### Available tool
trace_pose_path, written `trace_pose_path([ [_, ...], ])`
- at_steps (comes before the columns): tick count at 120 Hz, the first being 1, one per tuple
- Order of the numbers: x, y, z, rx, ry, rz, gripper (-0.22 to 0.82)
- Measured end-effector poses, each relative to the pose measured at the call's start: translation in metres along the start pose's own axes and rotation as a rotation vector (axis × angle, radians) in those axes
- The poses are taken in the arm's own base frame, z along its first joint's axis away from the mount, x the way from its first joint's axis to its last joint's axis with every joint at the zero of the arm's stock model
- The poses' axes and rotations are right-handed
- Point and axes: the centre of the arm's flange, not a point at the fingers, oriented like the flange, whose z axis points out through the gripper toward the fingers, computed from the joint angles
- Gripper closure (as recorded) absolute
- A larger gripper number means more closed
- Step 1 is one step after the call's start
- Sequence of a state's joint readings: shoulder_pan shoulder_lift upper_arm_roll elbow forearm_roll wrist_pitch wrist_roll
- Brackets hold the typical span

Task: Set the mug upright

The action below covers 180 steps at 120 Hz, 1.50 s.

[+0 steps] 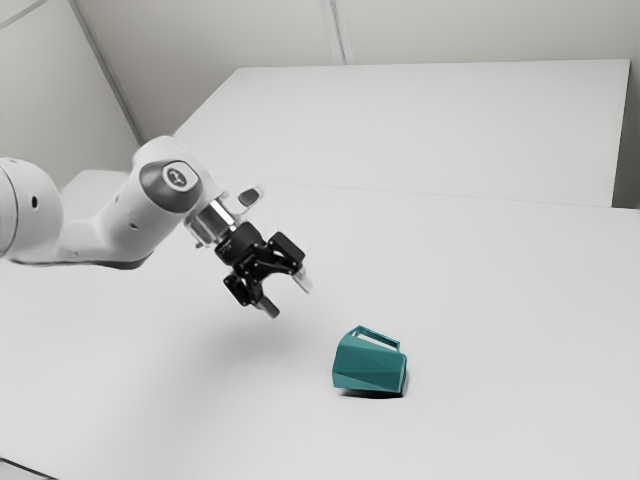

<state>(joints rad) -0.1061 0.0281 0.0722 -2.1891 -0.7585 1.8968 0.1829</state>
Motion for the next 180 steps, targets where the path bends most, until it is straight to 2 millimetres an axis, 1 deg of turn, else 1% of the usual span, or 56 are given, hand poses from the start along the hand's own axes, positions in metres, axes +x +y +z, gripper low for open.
trace_pose_path([
  [12,0.000,-0.005,0.014,-0.024,-0.005,0.009,0.00],
  [18,0.002,-0.005,0.024,-0.036,-0.012,0.016,0.00],
  [31,0.007,0.002,0.054,-0.050,-0.034,0.048,0.00],
  [38,0.007,0.005,0.066,-0.055,-0.041,0.065,0.00],
  [59,0.017,0.004,0.094,-0.081,-0.038,0.091,0.00],
  [73,0.023,0.009,0.106,-0.087,-0.025,0.118,0.00],
  [86,0.028,0.008,0.113,-0.091,-0.012,0.132,0.00],
  [109,0.032,0.015,0.127,-0.118,0.006,0.155,0.00],
  [132,0.032,0.023,0.131,-0.151,0.026,0.174,0.00],
  [143,0.024,0.030,0.121,-0.162,0.042,0.198,0.00],
  [152,0.017,0.031,0.118,-0.166,0.046,0.207,0.00],
  [180,0.005,0.021,0.128,-0.186,0.030,0.188,0.00],
])
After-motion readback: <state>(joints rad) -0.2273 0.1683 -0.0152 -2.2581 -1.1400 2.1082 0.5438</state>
